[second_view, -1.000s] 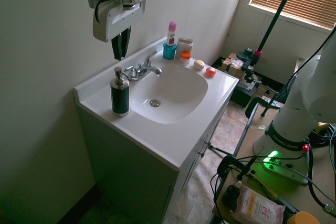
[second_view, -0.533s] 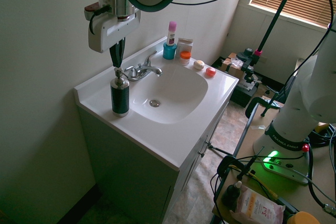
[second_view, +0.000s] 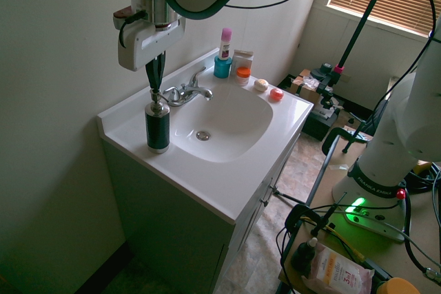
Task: Use the sanitizer
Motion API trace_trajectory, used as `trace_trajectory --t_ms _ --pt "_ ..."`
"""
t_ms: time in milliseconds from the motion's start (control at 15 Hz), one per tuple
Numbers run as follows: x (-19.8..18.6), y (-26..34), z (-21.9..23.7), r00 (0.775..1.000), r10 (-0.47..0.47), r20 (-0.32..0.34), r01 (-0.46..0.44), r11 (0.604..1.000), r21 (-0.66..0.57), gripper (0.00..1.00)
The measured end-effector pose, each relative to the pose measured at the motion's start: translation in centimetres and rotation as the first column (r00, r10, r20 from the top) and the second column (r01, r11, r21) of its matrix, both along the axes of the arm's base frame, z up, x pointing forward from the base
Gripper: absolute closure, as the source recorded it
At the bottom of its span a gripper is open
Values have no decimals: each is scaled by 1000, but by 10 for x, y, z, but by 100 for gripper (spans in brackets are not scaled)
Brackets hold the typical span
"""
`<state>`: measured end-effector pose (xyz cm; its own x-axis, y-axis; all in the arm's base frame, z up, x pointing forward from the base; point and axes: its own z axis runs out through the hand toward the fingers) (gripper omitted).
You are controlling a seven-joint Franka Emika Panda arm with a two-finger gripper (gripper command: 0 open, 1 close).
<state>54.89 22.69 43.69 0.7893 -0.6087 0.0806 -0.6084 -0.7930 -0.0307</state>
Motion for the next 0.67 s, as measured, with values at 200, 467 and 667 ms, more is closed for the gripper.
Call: trace_trajectory --t_ms 200,467,667 --pt "-2 0 -8 1000 -2 4 2 1000 5 100" --pt "-6 3 -17 1000 -11 12 11 1000 16 100" --pt "-16 5 -16 1000 -24 3 24 998 52 0"
